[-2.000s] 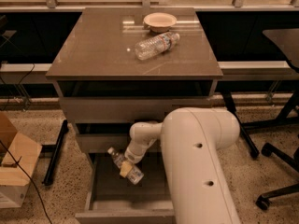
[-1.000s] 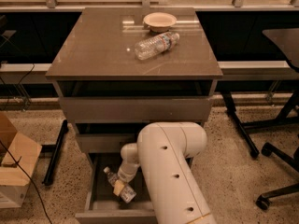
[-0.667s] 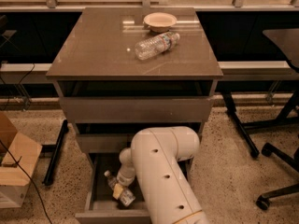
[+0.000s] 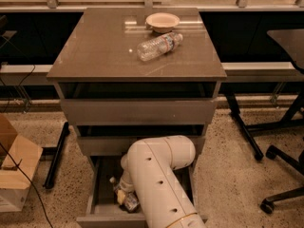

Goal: Place blue plastic bottle into bottom drawer

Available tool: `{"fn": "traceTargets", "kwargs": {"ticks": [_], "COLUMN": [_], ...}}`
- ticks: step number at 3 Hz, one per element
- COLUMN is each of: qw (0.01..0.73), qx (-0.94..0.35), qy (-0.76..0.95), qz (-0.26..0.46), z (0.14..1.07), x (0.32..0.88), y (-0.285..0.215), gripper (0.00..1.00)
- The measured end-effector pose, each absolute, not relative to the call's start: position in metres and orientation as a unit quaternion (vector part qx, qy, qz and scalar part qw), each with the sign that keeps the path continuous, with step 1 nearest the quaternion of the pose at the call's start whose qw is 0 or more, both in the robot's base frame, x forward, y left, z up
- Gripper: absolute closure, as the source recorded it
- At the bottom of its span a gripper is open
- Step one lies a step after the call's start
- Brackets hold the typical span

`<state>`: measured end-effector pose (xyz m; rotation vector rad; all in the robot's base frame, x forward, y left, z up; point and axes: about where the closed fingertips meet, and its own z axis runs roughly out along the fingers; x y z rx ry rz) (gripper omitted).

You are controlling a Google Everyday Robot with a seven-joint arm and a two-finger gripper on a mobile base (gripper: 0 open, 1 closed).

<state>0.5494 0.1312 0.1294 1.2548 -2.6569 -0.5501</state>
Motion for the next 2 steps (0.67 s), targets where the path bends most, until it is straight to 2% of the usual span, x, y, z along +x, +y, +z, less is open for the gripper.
{"fn": "traceTargets", "kwargs": {"ticks": [1, 2], "qw": [0.076, 0.076], "qx": [0.418, 0.418], "qy": [-0.886, -0.886], "qz": [-0.184, -0.184], "z": [0.1291, 0.1291], "x": [0.5498, 0.5498], "y": [0.1314, 0.1314], "gripper": [0.00, 0.00]}}
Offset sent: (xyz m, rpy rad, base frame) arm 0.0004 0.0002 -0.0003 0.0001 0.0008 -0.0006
